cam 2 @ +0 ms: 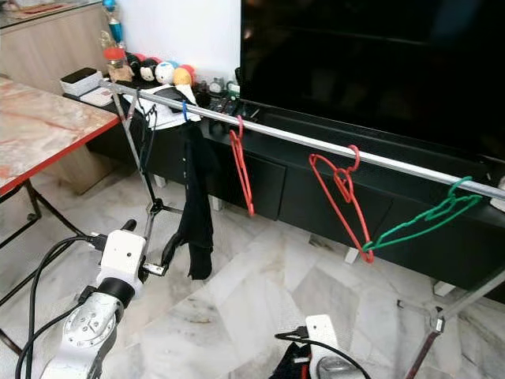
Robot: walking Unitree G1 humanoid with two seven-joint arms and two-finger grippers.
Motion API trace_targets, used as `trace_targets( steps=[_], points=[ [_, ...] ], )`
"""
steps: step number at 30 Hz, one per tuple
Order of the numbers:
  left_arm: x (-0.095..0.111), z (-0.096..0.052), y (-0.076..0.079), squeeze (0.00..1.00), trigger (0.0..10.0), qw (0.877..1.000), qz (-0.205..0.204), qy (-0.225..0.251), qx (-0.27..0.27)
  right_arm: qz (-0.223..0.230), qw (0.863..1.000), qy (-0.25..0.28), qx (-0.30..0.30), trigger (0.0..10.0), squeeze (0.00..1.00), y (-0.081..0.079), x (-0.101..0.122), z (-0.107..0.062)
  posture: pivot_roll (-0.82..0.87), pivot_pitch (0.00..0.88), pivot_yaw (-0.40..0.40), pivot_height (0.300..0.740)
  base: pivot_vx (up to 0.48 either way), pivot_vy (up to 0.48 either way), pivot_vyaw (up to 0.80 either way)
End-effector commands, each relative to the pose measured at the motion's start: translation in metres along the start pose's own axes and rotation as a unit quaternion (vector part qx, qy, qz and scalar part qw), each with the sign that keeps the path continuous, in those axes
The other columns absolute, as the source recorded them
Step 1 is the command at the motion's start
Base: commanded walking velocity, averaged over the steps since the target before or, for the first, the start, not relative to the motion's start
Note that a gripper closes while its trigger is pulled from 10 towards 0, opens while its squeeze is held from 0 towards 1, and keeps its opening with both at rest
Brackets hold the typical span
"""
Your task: Hang hanger
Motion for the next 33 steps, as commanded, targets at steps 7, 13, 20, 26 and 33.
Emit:
trace_targets(
  steps=[7,13,20,26,33],
  points=[
    [0.0018,-0.0024,-0.003,0.0,10.0,1.0,-0.002,-0.001,0.0,0.038,0.999,0.008,-0.022,10.0,0.0,0.0105,0.0061,-0.0005,0.02,0.0,-0.024,0.74,0.0,0.0,0.0],
    [0.0021,-0.0035,-0.0025,0.0,10.0,1.0,-0.005,-0.001,-0.001,0.037,0.999,0.002,-0.02,10.0,0.0,0.0143,0.0011,-0.0004,0.02,0.0,-0.027,0.74,0.0,0.0,0.0],
    [0.002,-0.003,-0.0009,0.0,10.0,1.0,-0.008,-0.001,-0.003,0.027,1.0,0.01,-0.012,10.0,0.0,0.0145,0.0041,-0.0005,0.02,0.0,-0.033,0.74,0.0,0.0,-0.34],
    [0.002,-0.0028,0.0001,0.0,10.0,1.0,-0.01,-0.001,-0.005,0.022,1.0,0.015,-0.009,10.0,0.0,0.0154,0.0064,-0.0007,0.02,0.0,-0.035,0.74,0.0,0.0,0.0],
    [0.001,-0.0027,0.0018,0.0,10.0,1.0,-0.011,-0.003,-0.012,0.021,1.0,0.015,-0.004,10.0,0.0,0.0149,0.0061,-0.0006,0.03,0.0,-0.034,0.74,0.0,0.0,0.0]
  ],
)
Point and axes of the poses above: a point about 5 cm out from each wrist's last joint towards the gripper, its own z axis pointing out of the wrist towards the gripper, its own x axis along the axis of the wrist's last joint, y = z × x, the point moved 3 cm from there along z, pointing out of the wrist towards the gripper, and after that the axes turned 6 degrees about -z, right-handed, at the moved point
